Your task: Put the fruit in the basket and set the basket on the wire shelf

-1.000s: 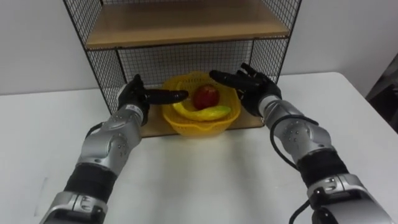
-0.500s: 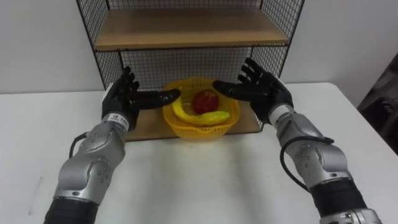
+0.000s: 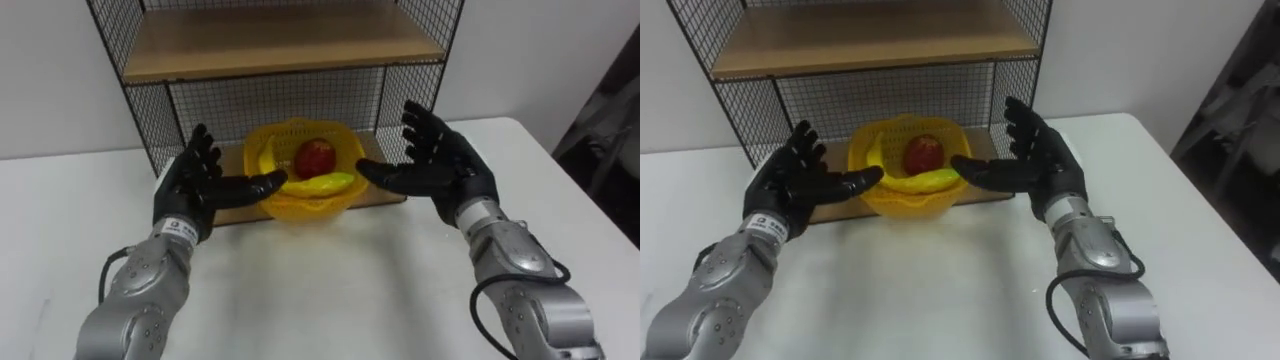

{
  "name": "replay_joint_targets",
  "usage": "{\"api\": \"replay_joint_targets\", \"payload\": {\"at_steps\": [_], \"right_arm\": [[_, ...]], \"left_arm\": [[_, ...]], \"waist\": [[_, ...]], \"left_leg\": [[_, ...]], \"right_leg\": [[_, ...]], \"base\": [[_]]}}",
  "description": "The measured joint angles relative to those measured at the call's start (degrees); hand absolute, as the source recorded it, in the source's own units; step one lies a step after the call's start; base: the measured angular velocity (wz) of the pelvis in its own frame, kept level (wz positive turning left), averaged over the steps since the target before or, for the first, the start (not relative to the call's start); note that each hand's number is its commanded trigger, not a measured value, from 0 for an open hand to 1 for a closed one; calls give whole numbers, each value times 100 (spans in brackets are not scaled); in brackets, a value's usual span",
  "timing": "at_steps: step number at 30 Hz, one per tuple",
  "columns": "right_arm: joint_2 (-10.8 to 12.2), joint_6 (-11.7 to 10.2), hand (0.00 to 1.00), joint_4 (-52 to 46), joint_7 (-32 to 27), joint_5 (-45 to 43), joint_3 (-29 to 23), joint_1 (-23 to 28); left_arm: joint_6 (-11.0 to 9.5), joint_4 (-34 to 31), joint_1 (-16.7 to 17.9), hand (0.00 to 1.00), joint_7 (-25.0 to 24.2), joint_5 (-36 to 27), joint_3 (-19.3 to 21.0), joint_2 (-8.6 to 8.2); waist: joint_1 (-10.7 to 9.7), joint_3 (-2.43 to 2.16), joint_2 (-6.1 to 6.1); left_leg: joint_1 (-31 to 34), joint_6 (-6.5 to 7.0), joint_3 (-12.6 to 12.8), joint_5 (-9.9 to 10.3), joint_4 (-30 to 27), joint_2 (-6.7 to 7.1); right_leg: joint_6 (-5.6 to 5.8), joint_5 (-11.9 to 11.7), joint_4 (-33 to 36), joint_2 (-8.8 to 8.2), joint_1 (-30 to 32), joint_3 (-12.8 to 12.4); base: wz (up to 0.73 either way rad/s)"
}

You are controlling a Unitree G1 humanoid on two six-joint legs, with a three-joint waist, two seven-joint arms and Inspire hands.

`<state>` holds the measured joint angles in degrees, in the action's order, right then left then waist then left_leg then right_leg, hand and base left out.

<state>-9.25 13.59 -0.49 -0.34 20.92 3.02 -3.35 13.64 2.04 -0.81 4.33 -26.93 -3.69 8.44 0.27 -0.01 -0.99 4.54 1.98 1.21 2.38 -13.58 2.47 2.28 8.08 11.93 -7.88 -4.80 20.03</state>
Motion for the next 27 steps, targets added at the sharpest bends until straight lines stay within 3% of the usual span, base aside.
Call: {"api": "replay_joint_targets", "payload": {"at_steps": [1, 2, 3, 4, 6, 8, 11, 12, 13, 14, 16, 17, 18, 19, 20, 22, 24, 25, 26, 27], "right_arm": [[10, -19, 0, -43, 16, -93, 0, 50], [37, -72, 0, -61, 53, -206, 2, 115], [59, -120, 0, -62, 66, -247, 8, 208], [77, -134, 0, -63, 78, -241, 15, 272], [106, -151, 0, -267, 151, -247, 26, 570], [96, -327, 0, -493, 259, -328, 13, 853], [118, -599, 0, -968, 508, -505, -25, 1513], [118, -682, 0, -1096, 616, -553, -59, 1723], [119, -718, 0, -1151, 667, -553, -90, 1809], [119, -770, 0, -1198, 729, -547, -88, 1936], [127, -784, 0, -1205, 785, -578, -44, 2120], [100, -835, 0, -1239, 803, -643, -59, 2270], [75, -925, 0, -1349, 806, -762, -158, 2411], [52, -978, 0, -1394, 808, -799, -195, 2492], [42, -1074, 0, -1406, 816, -801, -268, 2550], [193, -1147, 0, -1416, 860, -903, -273, 2700], [190, -1402, 0, -1424, 932, -930, -261, 2964], [188, -1470, 0, -1423, 931, -933, -269, 3023], [193, -1598, 0, -1423, 928, -933, -307, 3120], [206, -1688, 0, -1420, 930, -952, -341, 3196]], "left_arm": [[-47, -10, 53, 0, -43, 71, -12, -1], [-171, -27, 180, 0, -110, 184, -39, 0], [-278, -50, 345, 0, -126, 188, -103, 10], [-295, -99, 460, 0, -142, 189, -129, 17], [-306, -442, 951, 0, -252, 171, -204, 9], [-365, -694, 1209, 0, -403, 188, -252, -9], [-664, -942, 1573, 0, -660, 289, -313, -11], [-778, -1022, 1667, 0, -751, 286, -313, -13], [-834, -1051, 1699, 0, -790, 280, -313, -15], [-991, -1081, 1810, 0, -834, 275, -291, 2], [-1113, -1096, 2002, 0, -838, 286, -223, 59], [-1204, -1101, 2104, 0, -842, 293, -183, 87], [-1351, -1097, 2138, 0, -871, 315, -185, 22], [-1428, -1096, 2215, 0, -889, 367, -182, -22], [-1543, -1094, 2324, 0, -891, 411, -139, -40], [-1608, -1106, 2493, 0, -862, 408, 24, 16], [-1821, -1146, 2808, 0, -726, 409, 162, 6], [-1868, -1172, 2869, 0, -692, 415, 176, -21], [-1974, -1233, 2935, 0, -610, 480, 188, -92], [-2113, -1308, 2999, 0, -537, 569, 237, -168]], "waist": [[1, 6, -5], [29, 37, -9], [45, 50, -5], [50, 39, -20], [24, -78, -153], [-10, -96, -174], [-18, -110, -135], [-15, -86, -100], [12, -34, -69], [87, 32, 86], [70, -3, 10], [-25, -120, -142], [24, -59, -112], [112, -38, -65], [170, 7, 97], [70, 13, 27], [11, -30, -72], [8, -30, -61], [26, -35, -44], [46, -10, 11]], "left_leg": [[49, 17, 106, 98, -138, -63], [179, -38, 405, 429, -543, -252], [215, -48, 426, 532, -636, -313], [199, -52, 328, 530, -575, -249], [116, -161, 172, 455, -218, -120], [40, -163, 192, 392, -62, -103], [78, -160, 190, 330, -120, -96], [174, -135, 243, 393, -347, -122], [243, -83, 316, 508, -563, -194], [406, -66, 345, 644, -834, -280], [382, -122, 62, 610, -572, -39], [325, -260, -59, 516, -344, 105], [348, -152, 302, 642, -767, -94], [304, -188, 501, 737, -1058, -269], [296, -72, 533, 1101, -1249, -426], [277, -28, 242, 1141, -1152, -238], [227, -140, 130, 1048, -846, -129], [201, -178, 141, 979, -760, -123], [158, -148, 141, 798, -625, -124], [116, -50, 164, 682, -500, -106]], "right_leg": [[11, 1, 35, -38, 2, 86], [66, 37, 186, -104, 11, 258], [87, 54, 280, -101, 7, 304], [86, 55, 265, -70, 14, 251], [78, 60, 37, 6, 59, -34], [78, 59, -74, -3, 7, 3], [83, 55, -51, -65, 25, 145], [84, 54, 48, -169, 91, 305], [87, 54, 143, -198, 105, 384], [119, 72, 402, -173, 192, 375], [118, 109, 424, -163, 331, 133], [110, 98, 232, -276, 370, 218], [114, 92, 266, -361, 352, 457], [117, 92, 323, -329, 360, 487], [162, 104, 579, -298, 371, 496], [200, 168, 706, -234, 501, 139], [143, 164, 477, 54, 524, -489], [111, 144, 401, 104, 503, -570], [73, 92, 290, 171, 457, -556], [54, 63, 204, 203, 428, -563]], "base": [[-12], [-27], [-32], [-29], [-16], [0], [-1], [-15], [-35], [-41], [-11], [20], [0], [-24], [-13], [24], [37], [30], [24], [20]]}}
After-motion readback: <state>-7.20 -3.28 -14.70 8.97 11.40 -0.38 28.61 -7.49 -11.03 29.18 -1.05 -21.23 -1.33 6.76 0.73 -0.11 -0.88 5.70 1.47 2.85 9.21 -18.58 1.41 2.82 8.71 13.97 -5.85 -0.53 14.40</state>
